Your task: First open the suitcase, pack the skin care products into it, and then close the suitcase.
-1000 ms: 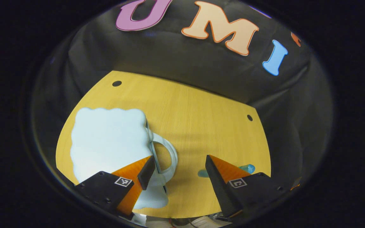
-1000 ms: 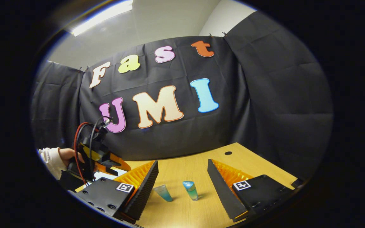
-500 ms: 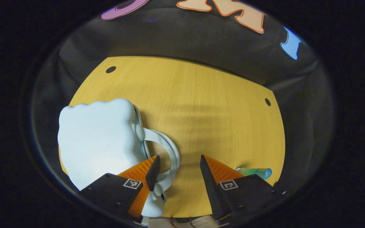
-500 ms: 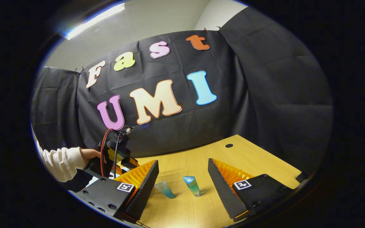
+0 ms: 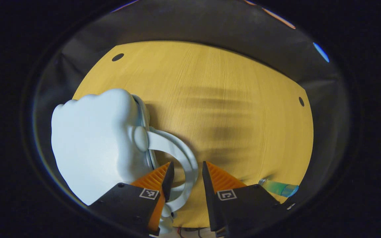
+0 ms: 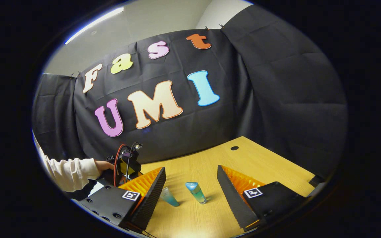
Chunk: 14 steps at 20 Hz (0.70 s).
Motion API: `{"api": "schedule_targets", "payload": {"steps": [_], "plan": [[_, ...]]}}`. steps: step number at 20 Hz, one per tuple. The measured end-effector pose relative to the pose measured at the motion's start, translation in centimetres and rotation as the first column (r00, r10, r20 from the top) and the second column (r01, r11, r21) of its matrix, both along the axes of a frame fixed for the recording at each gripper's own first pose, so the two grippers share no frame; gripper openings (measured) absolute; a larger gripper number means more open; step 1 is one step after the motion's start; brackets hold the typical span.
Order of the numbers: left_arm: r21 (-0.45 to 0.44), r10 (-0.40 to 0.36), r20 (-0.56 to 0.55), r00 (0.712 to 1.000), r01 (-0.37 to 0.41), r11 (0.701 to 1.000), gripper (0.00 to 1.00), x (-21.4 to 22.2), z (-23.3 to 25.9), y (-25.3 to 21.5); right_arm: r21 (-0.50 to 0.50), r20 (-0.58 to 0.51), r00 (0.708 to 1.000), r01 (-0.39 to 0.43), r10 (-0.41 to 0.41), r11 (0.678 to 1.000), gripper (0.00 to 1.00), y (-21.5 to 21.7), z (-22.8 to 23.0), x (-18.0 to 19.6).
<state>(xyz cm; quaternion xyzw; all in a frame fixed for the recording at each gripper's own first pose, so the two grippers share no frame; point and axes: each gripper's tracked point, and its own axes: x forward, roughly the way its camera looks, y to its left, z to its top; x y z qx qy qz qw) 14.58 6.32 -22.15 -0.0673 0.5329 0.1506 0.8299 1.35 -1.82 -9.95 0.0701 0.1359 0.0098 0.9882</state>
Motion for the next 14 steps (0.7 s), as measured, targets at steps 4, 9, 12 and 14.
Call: {"api": "schedule_targets", "payload": {"steps": [4,9,12,14], "plan": [[0.038,0.006,-0.039,0.999,-0.005,0.999,0.41,0.2,-1.4,0.5,-0.004,-0.009,1.0,0.008,-0.008,1.0,0.97,-0.4,-0.6,0.1],[0.043,0.021,-0.066,0.998,-0.018,0.999,0.32,0.5,-2.7,0.6,-0.002,-0.017,1.0,0.017,-0.017,1.0,0.97,-1.1,-0.9,0.1],[0.04,0.017,-0.08,0.997,-0.014,0.999,0.27,0.5,-2.9,0.5,-0.005,-0.018,1.0,0.023,-0.023,1.0,0.98,-1.4,-0.9,0.2],[0.048,0.011,-0.088,0.996,-0.007,0.999,0.19,0.5,-3.1,0.6,-0.008,-0.016,0.999,0.028,-0.028,1.0,0.98,-1.7,-0.8,0.2]]}}
